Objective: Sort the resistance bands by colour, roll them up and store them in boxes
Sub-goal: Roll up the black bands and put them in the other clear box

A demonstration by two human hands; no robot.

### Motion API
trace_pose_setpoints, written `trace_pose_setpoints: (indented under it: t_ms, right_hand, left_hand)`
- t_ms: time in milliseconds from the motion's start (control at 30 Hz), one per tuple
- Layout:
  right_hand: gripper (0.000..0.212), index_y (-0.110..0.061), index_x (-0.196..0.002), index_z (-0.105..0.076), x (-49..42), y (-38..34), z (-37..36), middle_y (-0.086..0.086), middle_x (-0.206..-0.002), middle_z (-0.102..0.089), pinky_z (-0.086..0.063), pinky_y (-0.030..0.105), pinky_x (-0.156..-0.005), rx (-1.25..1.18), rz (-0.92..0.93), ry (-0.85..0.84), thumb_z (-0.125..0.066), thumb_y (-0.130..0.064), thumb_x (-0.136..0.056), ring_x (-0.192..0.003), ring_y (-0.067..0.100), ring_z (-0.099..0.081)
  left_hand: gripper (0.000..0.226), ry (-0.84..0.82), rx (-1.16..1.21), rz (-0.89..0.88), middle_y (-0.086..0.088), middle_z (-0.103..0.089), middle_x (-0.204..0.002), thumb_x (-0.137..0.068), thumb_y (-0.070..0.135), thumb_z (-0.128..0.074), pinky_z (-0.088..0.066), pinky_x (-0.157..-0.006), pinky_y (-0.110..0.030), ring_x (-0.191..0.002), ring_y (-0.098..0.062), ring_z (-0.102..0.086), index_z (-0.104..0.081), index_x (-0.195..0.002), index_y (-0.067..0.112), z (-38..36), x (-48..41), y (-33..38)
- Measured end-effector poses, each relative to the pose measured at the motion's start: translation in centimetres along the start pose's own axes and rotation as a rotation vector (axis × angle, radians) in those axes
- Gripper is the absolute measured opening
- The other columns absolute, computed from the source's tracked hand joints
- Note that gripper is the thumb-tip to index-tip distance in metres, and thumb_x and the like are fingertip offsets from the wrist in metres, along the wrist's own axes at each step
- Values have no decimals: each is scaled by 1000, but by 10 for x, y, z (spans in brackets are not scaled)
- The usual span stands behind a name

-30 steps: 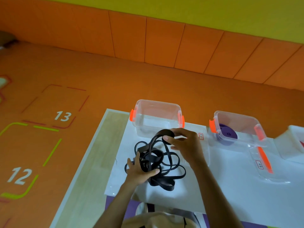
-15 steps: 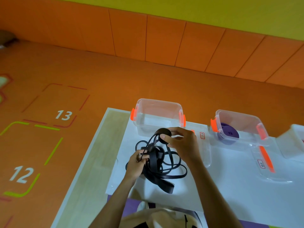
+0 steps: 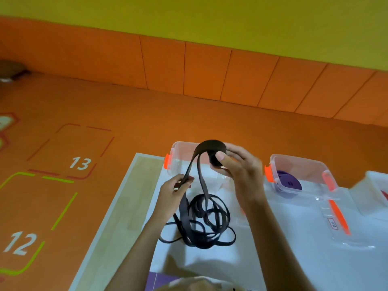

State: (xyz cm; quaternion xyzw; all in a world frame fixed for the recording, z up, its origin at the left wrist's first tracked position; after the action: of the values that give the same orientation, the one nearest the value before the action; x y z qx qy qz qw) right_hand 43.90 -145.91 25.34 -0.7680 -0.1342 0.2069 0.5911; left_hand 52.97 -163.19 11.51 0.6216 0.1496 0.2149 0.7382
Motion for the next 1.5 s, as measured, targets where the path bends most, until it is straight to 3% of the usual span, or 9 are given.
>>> trace_pose_setpoints:
  t_ms: [167,267,367,533,733,867,1100,1333,1500]
  right_hand:
    - [24,-16,-110,-79,-8,-4,15,18,-112,-78,-64,35,-81,-91,-30,35,-84,-17,-86,-105,37,-76]
    - [29,-19,-110,-80,-9,1,19,14,-108,-80,-63,33,-81,-2,-40,-2,-85,-23,-82,-101,33,-77]
    - [27,-31,-105,-81,-10,10,22,3,-103,-81,-66,35,-80,209,-27,-59,-84,-23,-80,-94,24,-79]
    - [22,-34,-104,-80,-5,23,27,-3,-103,-81,-66,38,-80,384,24,-120,-83,-25,-84,-91,19,-79]
    - [27,-34,-105,-77,-1,25,34,-21,-99,-79,-56,13,-69,574,80,-193,-87,-21,-85,-82,5,-78]
    - [32,-30,-109,-78,0,39,35,-17,-105,-79,-61,23,-73,576,-1,-224,-90,-18,-81,-90,8,-78]
    - [31,-22,-113,-79,-2,37,34,-13,-107,-79,-59,19,-75,559,16,-291,-87,-18,-84,-88,14,-78]
    - [36,-41,-111,-76,2,42,26,-14,-108,-79,-60,21,-74,528,-55,-334,-87,-23,-83,-92,12,-78]
    - [36,-28,-115,-77,-2,41,22,-8,-108,-79,-64,32,-71,546,-61,-358,-87,-18,-83,-85,19,-78]
  left_hand:
    - [45,-85,40,-63,8,-67,-129,-100,5,-66,-55,-98,-23,-121,-11,-65,-56,-137,30,-1,-11,41]
    - [84,-301,-73,-93,25,-41,-154,-91,13,-73,-39,-111,-24,-140,8,-41,-31,-155,49,-3,-7,56]
    - [95,-419,-88,-154,37,-27,-161,-90,23,-75,-30,-119,-26,-147,14,-29,-19,-159,57,-5,-1,68]
    - [57,-203,-87,-277,32,-57,-142,-92,36,-81,-41,-102,-11,-134,12,-49,-54,-141,49,-10,5,89]
    - [40,-241,-47,-214,18,-74,-120,-85,43,-86,-48,-96,-10,-117,-2,-68,-70,-121,39,-7,6,84]
    - [34,-229,41,-149,8,-78,-106,-81,35,-90,-56,-89,-19,-104,-10,-74,-73,-111,33,-4,7,76]
    - [31,-267,23,-182,15,-76,-115,-89,35,-83,-55,-92,-15,-114,-7,-70,-72,-118,41,-2,15,76]
    - [29,-172,105,-155,11,-77,-114,-89,38,-80,-57,-88,-20,-113,-9,-71,-73,-116,35,-1,18,70]
    - [44,-86,271,-138,5,-78,-102,-85,24,-87,-55,-81,-18,-90,-6,-71,-71,-125,36,-2,18,71]
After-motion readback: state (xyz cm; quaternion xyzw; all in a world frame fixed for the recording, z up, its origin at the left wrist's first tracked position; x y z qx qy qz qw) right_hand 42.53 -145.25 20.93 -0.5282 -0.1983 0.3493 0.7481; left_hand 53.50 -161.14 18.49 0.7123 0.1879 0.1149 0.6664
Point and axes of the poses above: each hand's wrist, its own x-axis away from the middle knuckle, its own z-axis out of the back of the hand, y = z × x, the point moved 5 cm from there along -x, towards the middle knuckle
